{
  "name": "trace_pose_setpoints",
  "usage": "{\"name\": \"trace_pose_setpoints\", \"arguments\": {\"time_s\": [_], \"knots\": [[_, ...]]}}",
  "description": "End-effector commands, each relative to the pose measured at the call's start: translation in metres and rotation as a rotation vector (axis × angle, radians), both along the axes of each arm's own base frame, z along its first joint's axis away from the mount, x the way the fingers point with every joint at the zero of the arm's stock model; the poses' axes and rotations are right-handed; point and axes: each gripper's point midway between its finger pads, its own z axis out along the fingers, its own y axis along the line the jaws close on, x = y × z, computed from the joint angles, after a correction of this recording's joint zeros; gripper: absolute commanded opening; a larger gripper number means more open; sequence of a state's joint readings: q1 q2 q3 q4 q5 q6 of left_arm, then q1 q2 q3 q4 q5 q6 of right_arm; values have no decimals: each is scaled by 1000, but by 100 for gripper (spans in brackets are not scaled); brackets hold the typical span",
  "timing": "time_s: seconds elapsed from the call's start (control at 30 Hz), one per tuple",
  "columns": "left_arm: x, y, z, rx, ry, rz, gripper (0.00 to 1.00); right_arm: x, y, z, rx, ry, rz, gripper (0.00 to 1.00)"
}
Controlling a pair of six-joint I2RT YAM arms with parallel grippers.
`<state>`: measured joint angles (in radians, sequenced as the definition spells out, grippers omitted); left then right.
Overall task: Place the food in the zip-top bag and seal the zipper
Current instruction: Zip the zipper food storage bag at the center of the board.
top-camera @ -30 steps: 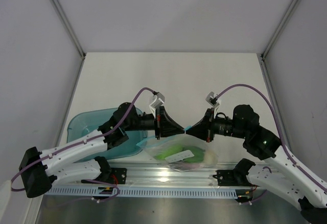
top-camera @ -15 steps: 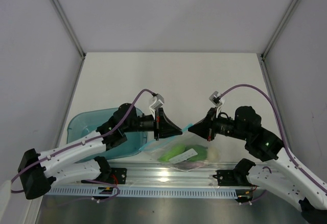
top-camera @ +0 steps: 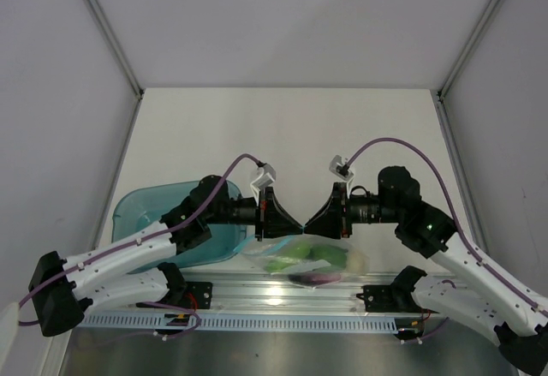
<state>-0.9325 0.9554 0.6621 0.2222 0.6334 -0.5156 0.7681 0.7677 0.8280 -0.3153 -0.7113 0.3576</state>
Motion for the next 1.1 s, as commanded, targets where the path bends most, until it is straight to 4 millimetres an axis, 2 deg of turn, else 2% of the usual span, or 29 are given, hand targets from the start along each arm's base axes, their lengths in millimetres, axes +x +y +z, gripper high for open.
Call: {"name": "trace_pose_setpoints", "arguments": {"time_s": [0.0,0.1,0.27,0.3,0.33,0.37,0.7,1.07], "knots": [[-4,3,2,-14,-7,-17,1,-8,6,22,56,-63,104,24],[-5,5,1,-16,-9,-15,1,-7,7,15,37,-43,109,24],[-5,5,2,-18,-14,-17,1,-4,7,14,31,-40,99,15],[-5,4,3,-22,-16,-20,1,-3,7,14,30,-40,95,11],[-5,4,2,-20,-13,-22,1,-3,7,14,28,-39,92,2],[-5,4,2,-21,-14,-23,1,-1,7,13,24,-37,84,0],[-5,8,-1,-8,-13,-11,1,23,-7,8,-55,-66,-51,0],[-2,16,-3,6,-17,11,1,38,-24,19,-41,-92,-175,0]]}}
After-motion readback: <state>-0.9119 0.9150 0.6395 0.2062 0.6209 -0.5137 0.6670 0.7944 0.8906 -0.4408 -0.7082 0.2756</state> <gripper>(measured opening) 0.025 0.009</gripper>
